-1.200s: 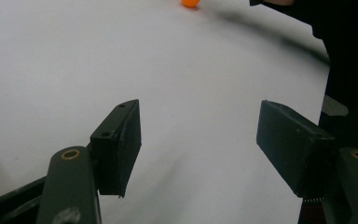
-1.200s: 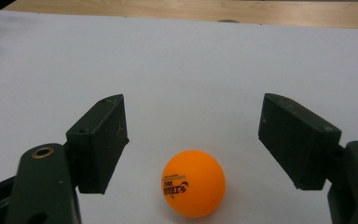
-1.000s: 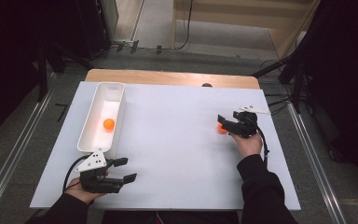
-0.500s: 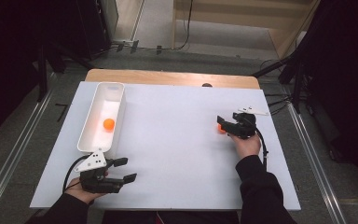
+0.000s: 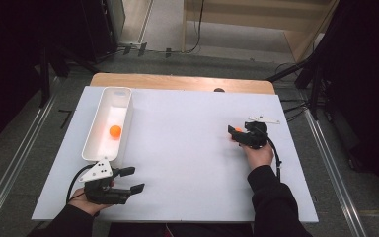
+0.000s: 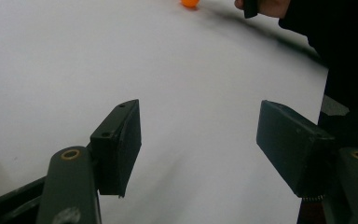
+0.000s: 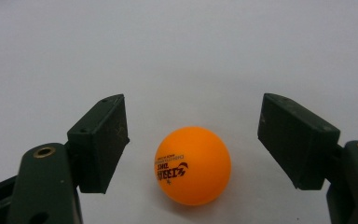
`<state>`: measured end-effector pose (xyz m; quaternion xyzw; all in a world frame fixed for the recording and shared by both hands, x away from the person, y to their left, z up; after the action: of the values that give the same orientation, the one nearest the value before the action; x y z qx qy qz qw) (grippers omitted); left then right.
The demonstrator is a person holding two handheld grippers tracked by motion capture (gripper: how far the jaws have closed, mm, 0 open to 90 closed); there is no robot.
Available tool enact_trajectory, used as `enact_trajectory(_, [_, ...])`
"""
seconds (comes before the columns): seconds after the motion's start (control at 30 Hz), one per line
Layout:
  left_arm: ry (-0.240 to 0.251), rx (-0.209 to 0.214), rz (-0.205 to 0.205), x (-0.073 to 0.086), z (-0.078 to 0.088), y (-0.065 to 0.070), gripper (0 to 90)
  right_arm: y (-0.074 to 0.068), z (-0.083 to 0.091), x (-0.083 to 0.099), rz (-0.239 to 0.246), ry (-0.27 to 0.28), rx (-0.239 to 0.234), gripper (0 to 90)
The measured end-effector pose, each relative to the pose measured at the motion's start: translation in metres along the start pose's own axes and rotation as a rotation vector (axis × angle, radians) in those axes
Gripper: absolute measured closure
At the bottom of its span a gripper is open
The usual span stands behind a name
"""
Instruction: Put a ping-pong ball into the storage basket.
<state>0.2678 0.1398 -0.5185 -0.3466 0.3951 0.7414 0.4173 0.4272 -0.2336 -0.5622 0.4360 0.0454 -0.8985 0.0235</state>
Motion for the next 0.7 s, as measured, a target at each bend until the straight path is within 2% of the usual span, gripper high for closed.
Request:
enact_trajectory(0.13, [0.0,0.0,0.0,0.0,0.0,0.0,31.4,-0.001,-0.001,0.003,0.003,-0.019,-0.001,22.8])
enact_trajectory(0.23, [0.001,0.0,0.001,0.0,0.0,0.0,31.3,-0.002,-0.003,0.008,0.024,-0.044,-0.008,22.8])
enact_trajectory(0.43, [0.001,0.0,-0.001,0.0,0.0,0.0,31.4,-0.003,-0.006,0.013,0.056,-0.073,0.009,22.8])
enact_trajectory(0.7, [0.003,0.0,-0.002,0.0,0.0,0.001,31.3,-0.003,-0.008,0.017,0.075,-0.096,0.026,22.8])
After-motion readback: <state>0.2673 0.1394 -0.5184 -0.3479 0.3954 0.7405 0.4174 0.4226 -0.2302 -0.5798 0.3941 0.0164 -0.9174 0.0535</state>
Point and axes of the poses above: each handheld gripper's, and its own axes: z roughly backward along the jaws, x roughly out of its underside, y roughly to its right, the point moved 9 cm from there along -z, roughly forward along the jaws, and after that the axes turned 11 degrees about x, right-handed, at the moved point
